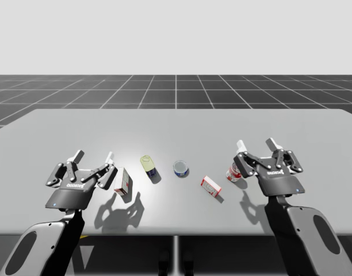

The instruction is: Grasp the gelatin box and hold it up.

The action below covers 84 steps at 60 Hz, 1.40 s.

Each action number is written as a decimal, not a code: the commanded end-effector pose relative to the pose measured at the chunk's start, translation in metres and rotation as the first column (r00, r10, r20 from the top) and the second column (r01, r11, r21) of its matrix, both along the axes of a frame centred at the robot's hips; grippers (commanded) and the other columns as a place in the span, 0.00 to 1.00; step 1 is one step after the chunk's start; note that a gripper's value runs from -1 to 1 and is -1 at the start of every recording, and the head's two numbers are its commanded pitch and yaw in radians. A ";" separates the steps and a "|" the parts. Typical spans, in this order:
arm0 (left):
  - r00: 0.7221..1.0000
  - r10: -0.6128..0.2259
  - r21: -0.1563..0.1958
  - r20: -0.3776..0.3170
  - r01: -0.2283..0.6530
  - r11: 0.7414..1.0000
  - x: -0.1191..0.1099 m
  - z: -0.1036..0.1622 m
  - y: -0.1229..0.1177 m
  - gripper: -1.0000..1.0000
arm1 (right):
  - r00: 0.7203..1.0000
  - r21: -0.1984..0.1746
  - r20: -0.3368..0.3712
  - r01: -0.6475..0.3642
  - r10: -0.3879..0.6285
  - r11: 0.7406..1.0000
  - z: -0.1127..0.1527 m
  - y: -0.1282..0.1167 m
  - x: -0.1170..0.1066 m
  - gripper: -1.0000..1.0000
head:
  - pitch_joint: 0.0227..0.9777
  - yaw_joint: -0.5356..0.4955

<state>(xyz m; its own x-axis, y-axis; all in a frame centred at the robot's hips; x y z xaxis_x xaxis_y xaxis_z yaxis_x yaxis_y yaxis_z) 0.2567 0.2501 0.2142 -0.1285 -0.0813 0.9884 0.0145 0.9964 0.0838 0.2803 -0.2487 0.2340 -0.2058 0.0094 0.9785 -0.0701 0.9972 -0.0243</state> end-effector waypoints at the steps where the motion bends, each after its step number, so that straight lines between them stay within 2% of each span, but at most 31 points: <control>1: 1.000 -0.001 -0.007 -0.002 0.001 1.000 0.000 0.000 0.000 0.00 | 0.999 0.009 0.019 0.038 -0.038 0.999 -0.001 0.002 -0.001 0.00 | 0.04 0.53; 2: 1.000 -0.001 -0.008 -0.002 0.001 1.000 0.000 0.000 0.000 0.00 | 0.999 0.014 0.022 0.037 -0.038 0.999 -0.001 0.002 -0.001 0.00 | 0.04 0.53; 4: 1.000 -0.002 -0.010 -0.002 0.002 1.000 -0.001 0.000 0.000 0.00 | 0.999 -0.004 0.028 0.015 -0.015 1.000 -0.001 0.002 0.000 0.00 | 0.04 0.53; 7: 1.000 -0.003 -0.016 -0.002 0.003 1.000 -0.001 0.001 0.001 0.00 | 1.000 0.016 0.015 -0.002 0.002 1.000 -0.001 0.002 0.000 0.00 | 0.06 0.53; 14: 1.000 -0.002 -0.018 0.000 0.002 1.000 -0.001 0.001 0.002 0.00 | 1.000 0.007 -0.003 -0.002 0.002 1.000 0.000 0.002 0.001 0.00 | 0.13 0.53; 17: 1.000 -0.001 -0.017 0.000 0.001 1.000 -0.001 0.001 0.002 0.00 | 1.000 -0.015 -0.006 0.006 -0.006 1.000 0.000 0.002 0.001 0.00 | 0.19 0.53; 26: 1.000 -0.001 -0.016 0.001 0.001 1.000 0.000 0.001 0.003 0.00 | 1.000 -0.011 -0.009 0.000 0.000 1.000 0.000 0.002 0.001 0.00 | 0.34 0.53; 31: 1.000 -0.007 -0.024 -0.002 0.007 1.000 0.000 0.001 0.003 0.00 | 1.000 -0.020 -0.010 0.003 -0.003 1.000 0.000 0.002 0.002 0.00 | 0.44 0.52; 38: 1.000 -0.009 -0.025 -0.004 0.009 1.000 0.000 0.001 0.003 0.00 | 1.000 -0.035 -0.020 0.001 -0.002 0.999 -0.001 0.002 0.002 0.00 | 0.53 0.51; 51: 1.000 -0.019 -0.025 -0.004 0.019 1.000 -0.001 0.002 0.002 0.00 | 0.999 -0.044 -0.030 0.020 -0.021 0.999 -0.001 0.000 0.003 0.00 | 0.70 0.42; 63: 1.000 -0.024 -0.028 -0.004 0.024 0.999 -0.001 0.002 0.001 0.00 | 0.999 -0.054 -0.024 0.030 -0.031 0.998 -0.001 0.000 0.003 0.00 | 0.82 0.34; 79: 0.999 -0.032 -0.038 -0.001 0.032 0.999 -0.002 0.004 -0.001 0.00 | 0.999 -0.058 -0.021 0.035 -0.036 0.998 0.000 0.000 0.004 0.00 | 0.89 0.31; 84: 1.000 -0.030 -0.036 0.002 0.030 0.999 -0.002 0.004 -0.001 0.00 | 0.999 -0.040 -0.028 0.016 -0.017 0.999 0.002 0.001 0.002 0.00 | 0.89 0.31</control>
